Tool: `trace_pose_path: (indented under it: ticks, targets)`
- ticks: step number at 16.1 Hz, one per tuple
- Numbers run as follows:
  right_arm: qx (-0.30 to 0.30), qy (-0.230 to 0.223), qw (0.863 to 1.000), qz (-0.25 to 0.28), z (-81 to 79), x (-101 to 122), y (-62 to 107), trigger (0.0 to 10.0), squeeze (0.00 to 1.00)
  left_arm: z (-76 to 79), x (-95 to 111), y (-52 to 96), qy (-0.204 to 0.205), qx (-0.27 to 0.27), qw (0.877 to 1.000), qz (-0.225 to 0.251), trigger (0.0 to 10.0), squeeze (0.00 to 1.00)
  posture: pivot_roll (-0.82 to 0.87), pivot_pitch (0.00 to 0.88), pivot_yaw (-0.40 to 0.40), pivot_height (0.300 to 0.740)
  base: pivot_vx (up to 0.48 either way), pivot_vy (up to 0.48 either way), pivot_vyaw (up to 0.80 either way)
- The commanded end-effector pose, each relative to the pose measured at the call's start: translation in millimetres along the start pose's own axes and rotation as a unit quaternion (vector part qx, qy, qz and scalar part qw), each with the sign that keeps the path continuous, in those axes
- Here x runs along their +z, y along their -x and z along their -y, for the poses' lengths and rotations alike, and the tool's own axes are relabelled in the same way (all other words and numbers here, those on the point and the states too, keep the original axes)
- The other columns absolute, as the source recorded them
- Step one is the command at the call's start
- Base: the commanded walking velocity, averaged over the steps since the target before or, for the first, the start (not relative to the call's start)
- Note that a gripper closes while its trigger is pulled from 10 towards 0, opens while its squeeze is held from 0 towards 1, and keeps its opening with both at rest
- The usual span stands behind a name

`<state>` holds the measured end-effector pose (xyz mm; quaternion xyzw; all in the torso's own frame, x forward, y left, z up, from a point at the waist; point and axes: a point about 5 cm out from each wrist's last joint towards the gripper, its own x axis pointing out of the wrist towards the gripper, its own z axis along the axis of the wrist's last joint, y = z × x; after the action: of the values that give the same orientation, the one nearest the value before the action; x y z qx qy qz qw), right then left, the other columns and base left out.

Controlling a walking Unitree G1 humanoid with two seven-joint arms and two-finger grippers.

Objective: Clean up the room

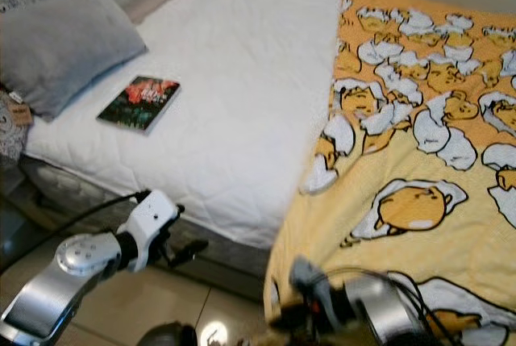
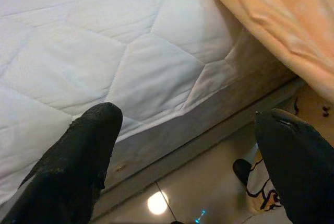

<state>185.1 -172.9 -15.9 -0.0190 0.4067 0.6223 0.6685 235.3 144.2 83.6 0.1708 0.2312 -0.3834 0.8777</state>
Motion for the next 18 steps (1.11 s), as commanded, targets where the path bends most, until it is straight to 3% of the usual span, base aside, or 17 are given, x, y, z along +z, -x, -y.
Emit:
trace_pose_path:
  ticks: [1,3,5,6,7,8,14,16,17,18]
  targets:
    - [0.038,0.017,0.999,0.004,-11.0,3.3,-7.8,0.0,0.0,2.5,0.8,-0.7,-0.005,-0.007,1.0,0.0,10.0,0.0,0.08,0.043,-0.001,0.74,0.0,0.0,0.0]
    - [0.048,0.013,0.999,-0.001,-24.0,-4.9,-5.5,0.0,0.0,3.1,1.4,-3.3,-0.006,-0.011,1.0,0.001,10.0,0.0,0.08,0.039,0.003,0.74,0.0,0.0,0.0]
    - [0.045,0.013,0.999,-0.012,-23.6,-5.7,-4.6,0.0,0.0,2.8,1.5,-4.5,-0.006,-0.012,1.0,0.001,10.0,0.0,0.07,0.028,0.002,0.74,0.0,0.0,0.0]
    - [0.001,0.017,1.0,-0.018,-14.3,-4.8,-6.3,10.0,0.0,1.9,1.4,-5.1,-0.007,-0.011,1.0,0.002,10.0,0.0,0.06,0.014,-0.001,0.74,0.0,0.0,0.0]
    - [-0.041,0.004,0.999,-0.013,-4.9,-1.9,-7.3,10.0,0.0,0.6,2.2,-6.5,-0.008,-0.009,1.0,0.004,10.0,0.0,0.06,0.0,-0.005,0.74,0.0,0.0,0.0]
    - [-0.088,-0.041,0.995,0.001,7.1,1.4,-8.2,10.0,1.0,-1.1,3.5,-8.3,-0.008,-0.006,1.0,0.007,10.0,0.0,0.06,0.0,-0.008,0.74,0.0,0.0,0.0]
    - [-0.111,-0.056,0.992,0.026,18.3,1.8,-5.4,10.0,1.0,-8.3,12.7,-18.3,-0.008,0.007,0.999,0.032,10.0,0.0,0.02,0.0,0.008,0.74,0.0,0.0,0.0]
    - [-0.156,-0.047,0.986,0.043,26.1,7.2,-1.2,10.0,1.0,-11.3,17.3,-21.7,-0.001,0.012,0.999,0.044,10.0,0.0,0.01,0.0,0.009,0.74,0.0,0.0,0.0]
    - [-0.186,-0.062,0.979,0.065,32.7,11.4,2.6,10.0,1.0,-12.8,18.5,-23.8,0.004,0.02,0.998,0.052,10.0,0.0,0.0,0.0,0.008,0.74,0.0,0.0,0.0]
    - [-0.278,-0.046,0.955,0.096,45.9,19.8,12.9,10.0,1.0,-17.6,24.2,-24.8,0.034,0.066,0.993,0.087,10.0,0.0,0.0,0.0,0.004,0.74,0.0,0.0,0.0]
